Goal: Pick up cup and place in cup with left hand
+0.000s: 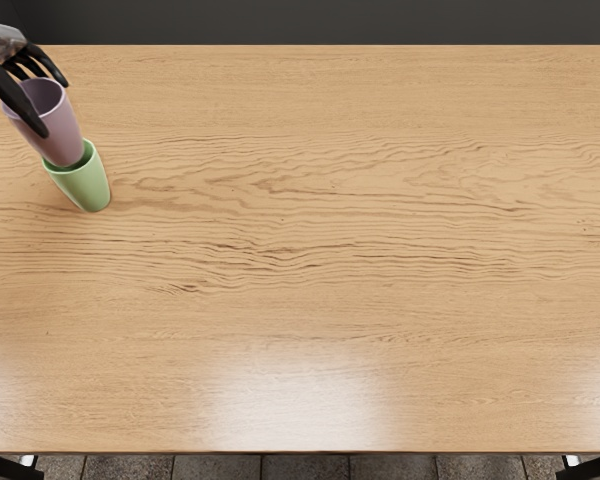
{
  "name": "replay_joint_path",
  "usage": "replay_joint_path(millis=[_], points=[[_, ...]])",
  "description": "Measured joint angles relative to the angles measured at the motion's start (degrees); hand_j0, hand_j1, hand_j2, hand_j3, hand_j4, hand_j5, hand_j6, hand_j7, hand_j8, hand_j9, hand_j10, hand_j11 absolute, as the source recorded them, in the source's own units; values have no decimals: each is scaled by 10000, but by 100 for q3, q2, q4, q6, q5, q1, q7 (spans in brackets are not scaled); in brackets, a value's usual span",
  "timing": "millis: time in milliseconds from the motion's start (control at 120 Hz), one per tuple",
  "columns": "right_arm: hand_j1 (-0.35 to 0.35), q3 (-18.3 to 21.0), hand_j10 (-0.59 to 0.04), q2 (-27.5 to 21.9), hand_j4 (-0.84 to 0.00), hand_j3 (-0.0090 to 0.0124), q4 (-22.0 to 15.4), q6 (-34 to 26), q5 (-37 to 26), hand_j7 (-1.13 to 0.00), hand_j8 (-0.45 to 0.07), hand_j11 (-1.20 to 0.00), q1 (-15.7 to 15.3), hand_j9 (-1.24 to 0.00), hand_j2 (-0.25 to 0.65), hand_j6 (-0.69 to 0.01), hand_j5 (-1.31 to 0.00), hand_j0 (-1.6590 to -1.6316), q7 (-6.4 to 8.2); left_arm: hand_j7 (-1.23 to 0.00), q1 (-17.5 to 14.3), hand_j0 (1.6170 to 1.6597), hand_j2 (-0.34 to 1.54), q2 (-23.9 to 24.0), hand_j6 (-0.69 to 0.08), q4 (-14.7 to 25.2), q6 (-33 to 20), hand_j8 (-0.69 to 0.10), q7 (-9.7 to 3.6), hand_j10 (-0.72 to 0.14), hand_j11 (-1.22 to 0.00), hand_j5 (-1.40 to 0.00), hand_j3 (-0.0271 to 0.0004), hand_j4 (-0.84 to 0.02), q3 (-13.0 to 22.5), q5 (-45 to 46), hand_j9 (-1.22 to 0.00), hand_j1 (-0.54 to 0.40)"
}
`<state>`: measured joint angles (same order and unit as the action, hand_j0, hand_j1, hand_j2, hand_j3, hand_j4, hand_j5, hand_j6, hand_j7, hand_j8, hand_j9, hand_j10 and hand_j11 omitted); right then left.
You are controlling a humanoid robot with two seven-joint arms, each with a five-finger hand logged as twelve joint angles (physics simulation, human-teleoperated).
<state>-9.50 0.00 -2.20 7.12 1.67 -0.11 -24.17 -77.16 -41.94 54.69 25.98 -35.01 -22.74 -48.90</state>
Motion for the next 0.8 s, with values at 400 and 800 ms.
replay_joint_path(millis=[400, 800], points=[[-3491, 1, -5, 0, -6, 0, 4, -1, 0, 0, -7, -1, -2, -1, 1, -9, -1, -16581, 0, -7219, -9, 16550, 2282, 115, -3547, -164, 1, -2885, 0, -3936, -7152, -7418, 0, -4974, -2, -5, -7199, -1110], [-3491, 0, -5, 0, -6, 0, 3, -7, 0, 0, -7, -1, -1, -1, 2, -9, -1, -16581, 0, -7193, -15, 16549, 2214, 193, -3503, -276, 0, -2821, 1, -3908, -7156, -7438, 0, -4980, 13, -19, -7181, -1115]])
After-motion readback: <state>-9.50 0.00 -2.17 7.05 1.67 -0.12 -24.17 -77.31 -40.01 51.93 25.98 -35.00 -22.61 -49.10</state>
